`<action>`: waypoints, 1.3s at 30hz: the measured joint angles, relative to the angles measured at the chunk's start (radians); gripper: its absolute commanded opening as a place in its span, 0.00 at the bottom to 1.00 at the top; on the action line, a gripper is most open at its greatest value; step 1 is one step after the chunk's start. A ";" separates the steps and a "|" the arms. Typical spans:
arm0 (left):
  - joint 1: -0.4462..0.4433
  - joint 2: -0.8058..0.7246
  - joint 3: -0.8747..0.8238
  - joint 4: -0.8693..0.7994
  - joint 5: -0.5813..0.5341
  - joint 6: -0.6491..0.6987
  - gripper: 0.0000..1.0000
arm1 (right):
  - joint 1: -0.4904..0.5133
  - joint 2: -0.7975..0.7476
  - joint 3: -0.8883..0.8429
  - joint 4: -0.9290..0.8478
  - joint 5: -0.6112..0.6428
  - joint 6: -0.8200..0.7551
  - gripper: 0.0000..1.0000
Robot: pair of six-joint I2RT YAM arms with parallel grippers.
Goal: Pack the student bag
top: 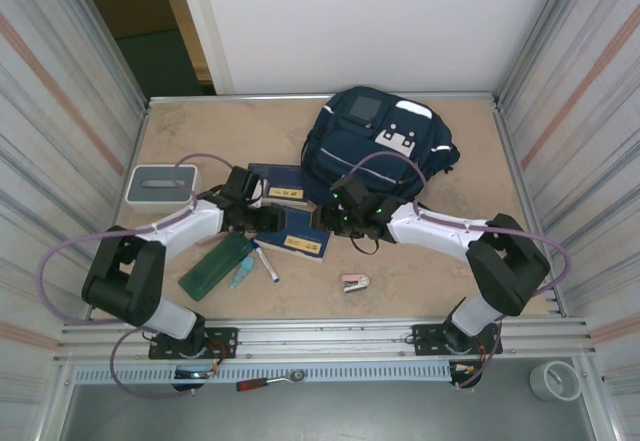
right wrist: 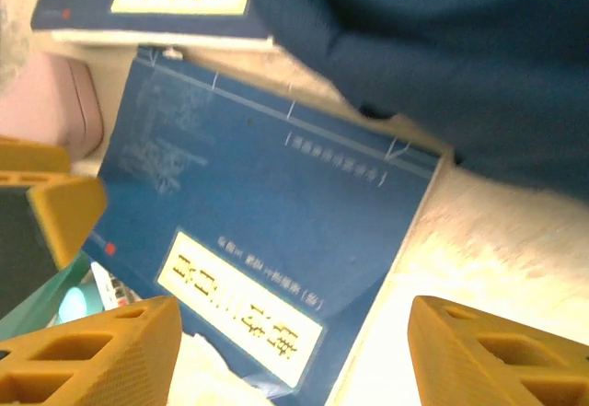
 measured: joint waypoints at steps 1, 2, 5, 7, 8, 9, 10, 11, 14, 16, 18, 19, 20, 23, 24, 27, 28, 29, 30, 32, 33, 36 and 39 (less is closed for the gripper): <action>-0.002 0.009 0.000 -0.002 0.000 0.000 0.76 | 0.008 0.009 -0.004 0.014 0.005 0.023 0.65; -0.003 0.013 0.000 -0.004 0.000 0.000 0.76 | 0.014 0.017 -0.007 0.021 0.009 0.040 0.65; -0.008 0.015 0.000 -0.003 0.001 0.000 0.76 | 0.031 0.048 -0.011 0.035 0.025 0.100 0.65; -0.009 0.016 0.000 -0.003 0.007 0.000 0.75 | 0.042 0.068 -0.013 0.039 0.036 0.132 0.65; -0.009 0.016 0.000 -0.002 0.008 0.000 0.75 | 0.047 0.076 -0.014 0.042 0.039 0.146 0.65; -0.009 0.016 0.000 0.000 0.008 0.000 0.75 | 0.053 0.083 -0.015 0.044 0.040 0.160 0.65; -0.011 0.018 0.000 0.001 0.008 0.000 0.75 | 0.057 0.090 -0.016 0.047 0.042 0.173 0.65; -0.012 0.019 0.000 0.003 0.009 0.000 0.75 | 0.060 0.097 -0.017 0.047 0.043 0.183 0.64; -0.016 0.025 -0.003 0.004 0.012 0.000 0.75 | 0.068 0.116 -0.017 0.053 0.051 0.207 0.63; -0.018 0.025 -0.006 0.005 0.015 0.000 0.74 | 0.072 0.129 -0.017 0.062 0.053 0.217 0.62; -0.018 0.025 -0.008 0.008 0.016 0.000 0.74 | 0.076 0.140 -0.017 0.074 0.055 0.230 0.59; -0.018 0.025 -0.010 0.011 0.016 0.000 0.74 | 0.079 0.146 -0.017 0.079 0.055 0.235 0.58; -0.018 0.025 -0.013 0.013 0.017 0.000 0.74 | 0.080 0.150 -0.017 0.084 0.057 0.237 0.55; -0.018 0.025 -0.022 0.025 0.016 0.000 0.74 | 0.082 0.156 -0.017 0.084 0.067 0.244 0.44; -0.018 0.025 -0.025 0.027 0.015 0.000 0.74 | 0.082 0.157 -0.017 0.083 0.075 0.245 0.39; -0.019 0.025 -0.027 0.032 0.014 0.000 0.74 | 0.082 0.160 -0.017 0.074 0.098 0.254 0.25; -0.019 0.024 -0.027 0.033 0.014 0.000 0.74 | 0.082 0.160 -0.017 0.070 0.109 0.255 0.21; -0.019 0.023 -0.028 0.034 0.014 0.000 0.74 | 0.082 0.160 -0.017 0.066 0.118 0.255 0.16; -0.019 0.022 -0.030 0.035 0.015 0.000 0.74 | 0.082 0.160 -0.018 0.064 0.131 0.255 0.14; -0.020 0.021 -0.030 0.037 0.016 0.000 0.74 | 0.083 0.158 -0.018 0.066 0.145 0.252 0.06; -0.020 0.021 -0.030 0.038 0.016 0.000 0.74 | 0.083 0.154 -0.018 0.066 0.151 0.251 0.04; -0.020 0.019 -0.030 0.039 0.016 0.000 0.74 | 0.084 0.136 -0.018 0.066 0.171 0.233 0.00; -0.021 0.005 -0.030 0.037 0.014 -0.001 0.74 | 0.084 0.106 -0.018 0.064 0.190 0.210 0.00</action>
